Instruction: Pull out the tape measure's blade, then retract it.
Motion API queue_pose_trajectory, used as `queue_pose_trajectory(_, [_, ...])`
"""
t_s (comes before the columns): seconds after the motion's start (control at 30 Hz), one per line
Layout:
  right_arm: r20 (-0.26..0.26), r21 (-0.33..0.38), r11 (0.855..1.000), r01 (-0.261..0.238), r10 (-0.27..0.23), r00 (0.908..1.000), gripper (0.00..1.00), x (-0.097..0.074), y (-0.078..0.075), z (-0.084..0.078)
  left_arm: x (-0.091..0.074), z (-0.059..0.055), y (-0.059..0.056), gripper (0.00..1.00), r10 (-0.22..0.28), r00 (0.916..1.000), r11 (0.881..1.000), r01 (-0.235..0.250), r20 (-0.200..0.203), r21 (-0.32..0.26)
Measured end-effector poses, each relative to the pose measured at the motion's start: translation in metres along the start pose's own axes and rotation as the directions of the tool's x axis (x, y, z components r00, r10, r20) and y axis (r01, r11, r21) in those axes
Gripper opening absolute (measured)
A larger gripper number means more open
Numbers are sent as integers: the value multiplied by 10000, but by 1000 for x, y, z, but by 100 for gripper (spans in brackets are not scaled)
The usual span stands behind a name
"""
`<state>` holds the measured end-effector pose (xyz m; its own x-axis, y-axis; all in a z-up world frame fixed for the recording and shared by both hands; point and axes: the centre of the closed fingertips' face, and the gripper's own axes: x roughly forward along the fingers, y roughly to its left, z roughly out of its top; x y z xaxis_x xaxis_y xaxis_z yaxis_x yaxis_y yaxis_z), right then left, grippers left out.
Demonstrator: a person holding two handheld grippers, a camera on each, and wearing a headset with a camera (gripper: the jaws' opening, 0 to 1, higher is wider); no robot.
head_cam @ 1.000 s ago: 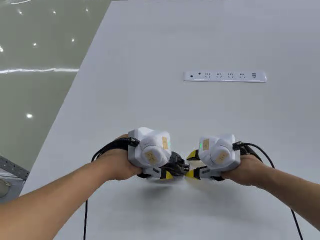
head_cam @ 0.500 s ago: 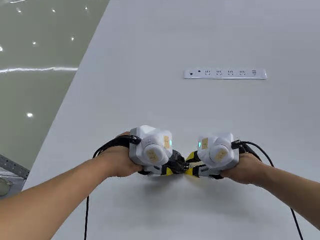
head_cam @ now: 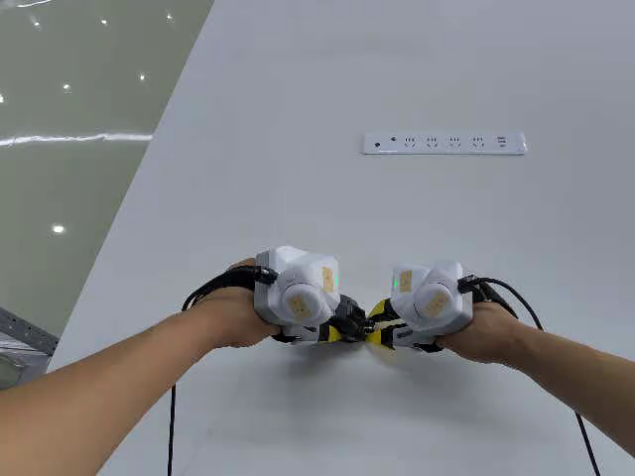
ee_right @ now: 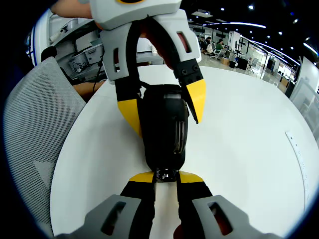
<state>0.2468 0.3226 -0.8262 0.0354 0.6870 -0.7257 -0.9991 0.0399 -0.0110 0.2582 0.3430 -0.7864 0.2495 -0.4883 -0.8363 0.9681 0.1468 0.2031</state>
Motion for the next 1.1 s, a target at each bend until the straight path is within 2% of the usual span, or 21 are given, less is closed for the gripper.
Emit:
queue_pose_trajectory(0.63, [165, -11, 9996, 277, -277, 9995, 11, -3, -2, -1, 0, 0, 0, 32, -107, 9999, 9999, 109, 130, -130])
queue_pose_trajectory(1.1, [106, 196, 9994, 290, -292, 9995, 11, -17, -4, -16, 1, 1, 1, 31, -176, 9997, 9996, 180, 159, -219])
